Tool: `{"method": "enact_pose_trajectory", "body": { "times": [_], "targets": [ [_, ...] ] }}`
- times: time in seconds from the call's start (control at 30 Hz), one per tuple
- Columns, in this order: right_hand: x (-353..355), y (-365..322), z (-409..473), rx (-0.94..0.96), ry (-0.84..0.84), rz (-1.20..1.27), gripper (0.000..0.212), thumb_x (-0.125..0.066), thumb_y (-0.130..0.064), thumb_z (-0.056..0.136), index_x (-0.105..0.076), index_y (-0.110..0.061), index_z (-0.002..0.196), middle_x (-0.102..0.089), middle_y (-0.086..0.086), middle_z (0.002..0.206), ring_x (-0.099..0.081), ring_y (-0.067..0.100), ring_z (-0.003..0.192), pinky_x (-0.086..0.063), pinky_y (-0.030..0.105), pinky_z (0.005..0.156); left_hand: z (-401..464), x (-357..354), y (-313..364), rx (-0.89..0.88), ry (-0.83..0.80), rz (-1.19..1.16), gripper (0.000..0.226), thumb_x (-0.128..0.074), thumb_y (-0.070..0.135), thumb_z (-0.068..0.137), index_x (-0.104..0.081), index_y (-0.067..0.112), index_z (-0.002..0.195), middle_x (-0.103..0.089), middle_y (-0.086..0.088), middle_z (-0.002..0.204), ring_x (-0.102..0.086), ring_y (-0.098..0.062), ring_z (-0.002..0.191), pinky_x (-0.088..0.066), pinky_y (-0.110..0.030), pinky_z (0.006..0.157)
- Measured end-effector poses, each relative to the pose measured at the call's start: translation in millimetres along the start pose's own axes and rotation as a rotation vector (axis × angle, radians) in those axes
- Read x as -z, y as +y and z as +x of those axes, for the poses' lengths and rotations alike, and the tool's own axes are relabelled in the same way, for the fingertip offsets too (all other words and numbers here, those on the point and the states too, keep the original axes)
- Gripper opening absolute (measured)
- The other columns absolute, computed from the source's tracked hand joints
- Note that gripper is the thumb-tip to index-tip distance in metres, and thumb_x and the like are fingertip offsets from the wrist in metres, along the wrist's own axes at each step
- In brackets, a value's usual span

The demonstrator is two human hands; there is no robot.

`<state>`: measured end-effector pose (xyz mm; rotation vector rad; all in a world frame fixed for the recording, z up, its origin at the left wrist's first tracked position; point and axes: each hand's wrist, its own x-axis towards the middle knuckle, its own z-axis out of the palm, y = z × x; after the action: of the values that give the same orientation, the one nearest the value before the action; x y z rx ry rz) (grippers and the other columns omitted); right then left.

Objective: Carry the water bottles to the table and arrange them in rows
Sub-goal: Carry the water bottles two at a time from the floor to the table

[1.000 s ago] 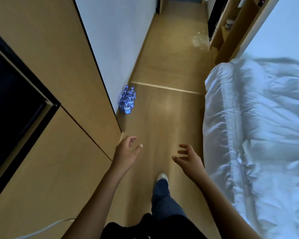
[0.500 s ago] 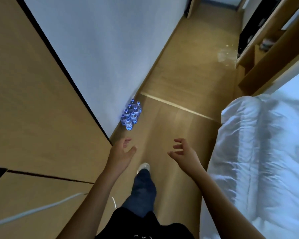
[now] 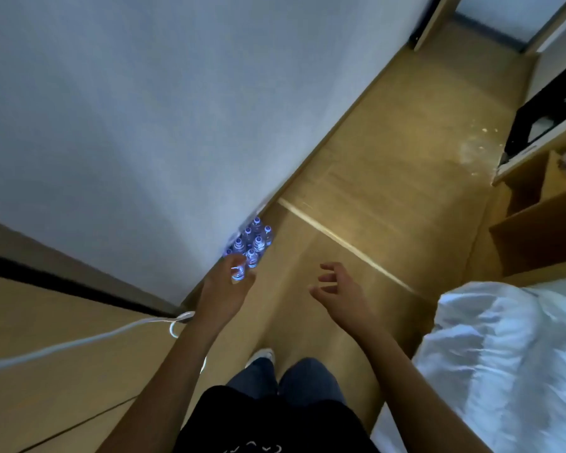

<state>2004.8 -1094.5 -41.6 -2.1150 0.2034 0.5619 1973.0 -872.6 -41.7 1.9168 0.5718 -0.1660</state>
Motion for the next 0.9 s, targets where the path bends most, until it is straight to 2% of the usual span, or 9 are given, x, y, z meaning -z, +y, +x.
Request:
{"method": "enact_pose_trajectory", "body": {
  "times": [0.03,0.1,0.2,0.3,0.43,0.53,0.6,0.73,0.9],
  "targets": [
    [3.3,-5.5,15.4,0.006,-0.024,-0.005,0.048,-0.070,-0.022,0.090,-0.049,-0.021,0.133,-0.058,0.000,0.115,-0.061,0.015,0.098,-0.050,0.020,0.073,11.3,-1.5,4.8,0.002,0.022,-0.002,0.019,-0.069,0.020,0.088,-0.057,0.034,0.088,-0.064,0.007,0.095,-0.061,-0.013,0.093,-0.046,-0.031,0.083],
    [9.9,-14.5,47.6,0.009,-0.088,-0.027,0.049,-0.070,-0.020,0.090,-0.049,-0.019,0.134,-0.058,0.001,0.114,-0.061,0.019,0.100,-0.049,0.021,0.075,32.8,-7.2,12.4,0.041,0.054,-0.009,0.019,-0.069,0.019,0.088,-0.057,0.034,0.089,-0.064,0.009,0.094,-0.061,-0.013,0.094,-0.046,-0.030,0.084],
    [20.6,-24.7,98.1,0.008,-0.189,-0.067,0.047,-0.070,-0.019,0.090,-0.048,-0.019,0.132,-0.056,0.000,0.114,-0.059,0.016,0.097,-0.042,0.007,0.062,62.0,-21.5,15.4,0.099,0.123,-0.018,0.014,-0.066,0.015,0.091,-0.063,0.019,0.104,-0.067,-0.004,0.107,-0.062,-0.018,0.100,-0.046,-0.026,0.089],
    [35.0,-37.6,153.6,0.057,-0.266,-0.126,0.045,-0.071,-0.018,0.089,-0.050,-0.020,0.129,-0.056,-0.003,0.110,-0.059,0.014,0.094,-0.040,0.008,0.064,90.4,-38.3,21.8,0.155,0.185,-0.045,0.031,-0.067,0.018,0.091,-0.061,0.012,0.121,-0.065,-0.007,0.117,-0.060,-0.021,0.108,-0.048,-0.033,0.094],
    [51.0,-62.7,221.5,0.155,-0.428,-0.275,0.048,-0.071,-0.024,0.090,-0.049,-0.021,0.134,-0.060,-0.001,0.117,-0.062,0.012,0.096,-0.041,0.007,0.066,123.4,-63.6,25.5,0.296,0.364,-0.099,0.031,-0.069,0.026,0.088,-0.062,0.018,0.117,-0.063,0.006,0.107,-0.056,-0.008,0.097,-0.039,-0.019,0.078],
    [52.4,-77.2,267.8,0.224,-0.500,-0.350,0.049,-0.070,-0.023,0.091,-0.049,-0.019,0.135,-0.060,0.004,0.126,-0.062,0.015,0.103,-0.044,0.012,0.068,148.2,-82.1,26.0,0.386,0.462,-0.157,0.032,-0.071,0.026,0.087,-0.064,0.017,0.117,-0.059,0.010,0.101,-0.054,-0.006,0.094,-0.037,-0.012,0.069],
    [45.6,-81.0,294.3,0.257,-0.555,-0.397,0.049,-0.069,-0.024,0.092,-0.048,-0.019,0.136,-0.059,0.006,0.131,-0.061,0.018,0.110,-0.046,0.018,0.068,162.6,-93.2,18.8,0.421,0.515,-0.191,0.031,-0.071,0.023,0.087,-0.064,0.014,0.117,-0.060,0.009,0.101,-0.055,-0.007,0.095,-0.038,-0.018,0.075],
    [17.6,-74.0,333.3,0.279,-0.625,-0.473,0.049,-0.068,-0.024,0.093,-0.047,-0.017,0.137,-0.057,0.008,0.134,-0.059,0.020,0.117,-0.045,0.016,0.067,181.8,-115.2,-5.8,0.483,0.534,-0.258,0.034,-0.068,0.022,0.089,-0.060,0.013,0.121,-0.061,0.003,0.111,-0.056,-0.012,0.099,-0.041,-0.024,0.079],
    [-37.6,-37.0,366.6,0.248,-0.696,-0.506,0.051,-0.070,-0.023,0.092,-0.047,-0.017,0.136,-0.057,0.009,0.134,-0.058,0.020,0.115,-0.045,0.025,0.080,202.6,-146.0,-59.4,0.561,0.491,-0.266,0.032,-0.067,0.023,0.091,-0.059,0.013,0.120,-0.062,-0.005,0.121,-0.059,-0.019,0.109,-0.043,-0.027,0.085]
  ]
}}
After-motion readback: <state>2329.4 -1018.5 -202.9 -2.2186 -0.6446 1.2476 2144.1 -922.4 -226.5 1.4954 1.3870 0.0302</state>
